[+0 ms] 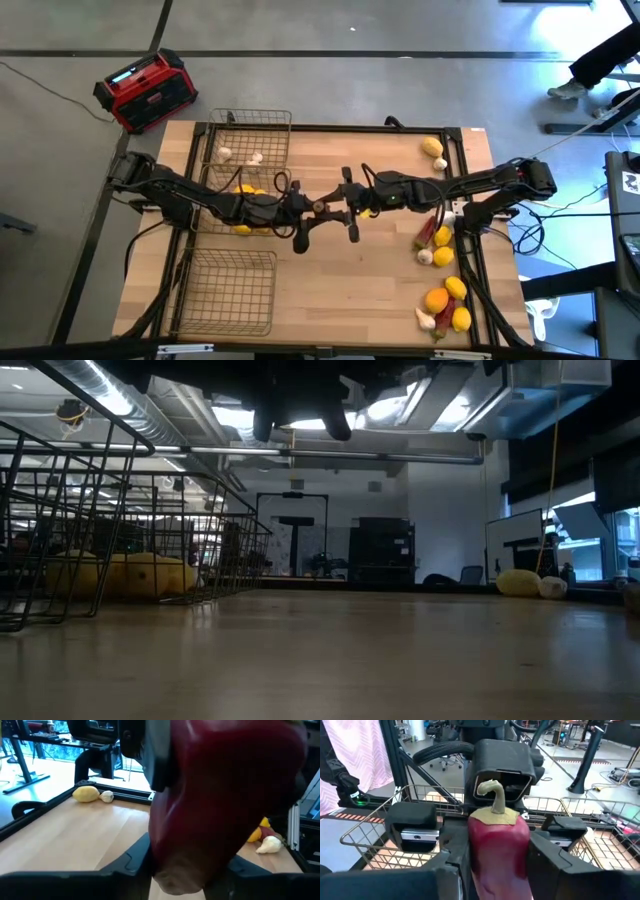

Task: Sort produce into baskets
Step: Put the chili pepper in the bottom wire basket

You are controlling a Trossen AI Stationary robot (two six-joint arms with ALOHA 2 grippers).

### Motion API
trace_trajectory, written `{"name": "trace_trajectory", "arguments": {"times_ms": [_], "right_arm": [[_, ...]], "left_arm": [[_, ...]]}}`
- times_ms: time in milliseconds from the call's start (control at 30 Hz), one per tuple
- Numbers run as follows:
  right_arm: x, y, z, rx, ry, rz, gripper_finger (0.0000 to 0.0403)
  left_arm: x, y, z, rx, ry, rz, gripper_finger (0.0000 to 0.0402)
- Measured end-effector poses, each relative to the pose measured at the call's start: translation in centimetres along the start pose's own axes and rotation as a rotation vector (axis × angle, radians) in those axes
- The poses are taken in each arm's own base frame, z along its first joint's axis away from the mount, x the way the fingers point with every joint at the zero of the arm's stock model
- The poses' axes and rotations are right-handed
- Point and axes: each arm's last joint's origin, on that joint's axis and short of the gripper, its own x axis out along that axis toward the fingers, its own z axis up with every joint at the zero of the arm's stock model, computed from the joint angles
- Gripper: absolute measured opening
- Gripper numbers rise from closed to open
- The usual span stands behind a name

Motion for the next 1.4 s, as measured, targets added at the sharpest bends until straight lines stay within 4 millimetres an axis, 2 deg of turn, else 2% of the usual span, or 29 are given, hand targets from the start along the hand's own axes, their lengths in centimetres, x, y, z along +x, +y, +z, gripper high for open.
{"name": "trace_trajectory", "arguments": {"times_ms": [167, 300, 467, 600, 767, 900, 1033, 1233, 1400], "right_arm": [[0.0, 0.0, -0.1, 0.037, 0.009, 0.006, 0.0146], [-0.5, 0.1, 0.1, 0.036, 0.031, 0.025, 0.0193], [-2.9, 0.2, 1.3, 0.036, 0.076, 0.051, 0.0247], [-4.9, 0.3, 1.4, 0.026, 0.183, 0.055, 0.027], [-6.5, 0.4, 0.4, 0.05, 0.343, 0.05, 0.0277], [-6.8, 0.5, -0.9, 0.119, 0.45, 0.039, 0.0274], [-7.0, 0.5, -2.2, 0.154, 0.505, 0.019, 0.0273], [-7.1, 0.5, -3.7, 0.169, 0.544, -0.02, 0.0273], [-7.1, 0.4, -4.1, 0.165, 0.555, -0.05, 0.0273]], "left_arm": [[0.0, 0.0, 0.0, 0.001, 0.005, -0.006, 0.0111], [-0.2, -0.1, 0.0, 0.006, 0.015, -0.015, 0.012], [-1.2, -0.4, 0.4, 0.034, 0.055, -0.02, 0.0113], [-2.5, -0.9, 1.7, 0.052, 0.11, -0.035, 0.0112], [-4.2, -1.8, 3.8, 0.028, 0.223, -0.043, 0.0116], [-5.6, -3.1, 5.3, 0.045, 0.335, -0.06, 0.0117], [-7.3, -4.5, 6.0, 0.037, 0.467, -0.07, 0.0117], [-10.1, -6.8, 5.9, -0.068, 0.607, -0.086, 0.0118], [-12.6, -9.1, 4.9, -0.247, 0.745, -0.149, 0.0118]]}}
